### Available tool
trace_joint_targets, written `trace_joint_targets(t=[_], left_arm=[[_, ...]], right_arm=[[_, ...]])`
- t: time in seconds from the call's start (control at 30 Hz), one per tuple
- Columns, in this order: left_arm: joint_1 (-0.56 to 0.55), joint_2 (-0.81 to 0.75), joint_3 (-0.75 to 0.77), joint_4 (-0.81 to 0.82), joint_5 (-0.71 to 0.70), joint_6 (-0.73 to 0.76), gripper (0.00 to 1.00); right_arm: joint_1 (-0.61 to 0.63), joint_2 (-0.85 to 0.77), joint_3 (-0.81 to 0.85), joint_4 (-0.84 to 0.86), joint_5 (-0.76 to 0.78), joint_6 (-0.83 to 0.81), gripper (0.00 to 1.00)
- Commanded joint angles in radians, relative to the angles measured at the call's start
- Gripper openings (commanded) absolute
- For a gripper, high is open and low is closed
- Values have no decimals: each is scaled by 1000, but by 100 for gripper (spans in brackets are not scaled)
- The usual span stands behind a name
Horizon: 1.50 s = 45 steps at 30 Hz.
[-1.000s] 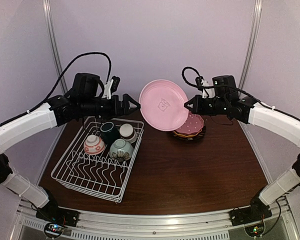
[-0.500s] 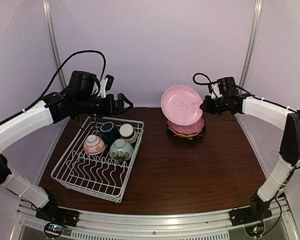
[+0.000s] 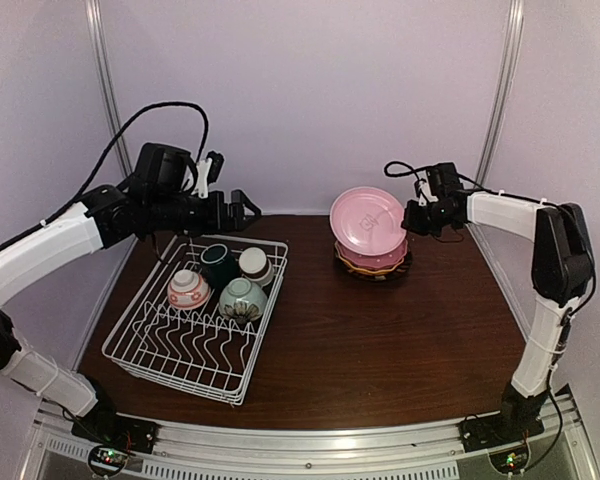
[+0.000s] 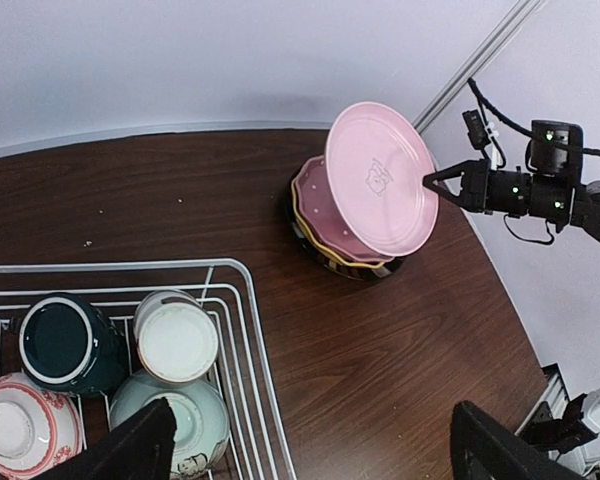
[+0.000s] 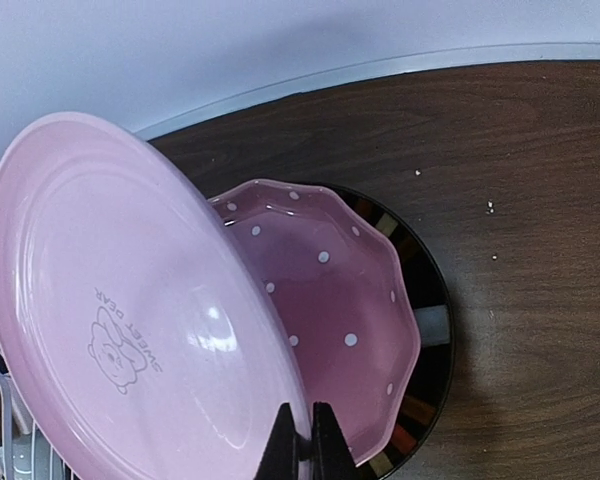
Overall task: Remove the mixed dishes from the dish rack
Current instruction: Place the plate with another plate.
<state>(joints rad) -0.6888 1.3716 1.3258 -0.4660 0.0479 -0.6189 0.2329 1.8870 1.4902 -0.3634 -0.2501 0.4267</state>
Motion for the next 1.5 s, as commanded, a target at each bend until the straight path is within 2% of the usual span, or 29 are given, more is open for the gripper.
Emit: trace_joint_targets(t=[0.0, 0.57, 0.77, 0.87, 1.0, 1.07, 1.13, 1.17, 1.47], left_arm=[[5, -17, -20, 4, -15, 20, 97], [5, -19, -27, -8, -33, 31, 97], [5, 1, -9, -32, -33, 45, 97], [5, 12, 12, -58, -73, 65, 97], [13, 40, 53, -129, -107, 109, 97], [35, 56, 67, -159, -94, 135, 97], [62, 71, 69, -180, -75, 160, 97], [75, 77, 69, -188, -63, 173, 97], [106, 125, 67, -205, -69, 287, 97]], right_arm=[[-9, 43, 44, 2, 29, 17, 3], [-44, 103, 46, -21, 62, -6, 10], [-50, 115, 40, -24, 45, -16, 39], [-52, 112, 39, -29, 46, -19, 45], [-52, 74, 30, -31, 55, -26, 60], [-53, 44, 17, -24, 59, -29, 74], [-52, 9, -1, -8, 53, -31, 94], [-53, -7, -11, -1, 49, -32, 99], [-53, -166, -88, 24, 4, -51, 100]])
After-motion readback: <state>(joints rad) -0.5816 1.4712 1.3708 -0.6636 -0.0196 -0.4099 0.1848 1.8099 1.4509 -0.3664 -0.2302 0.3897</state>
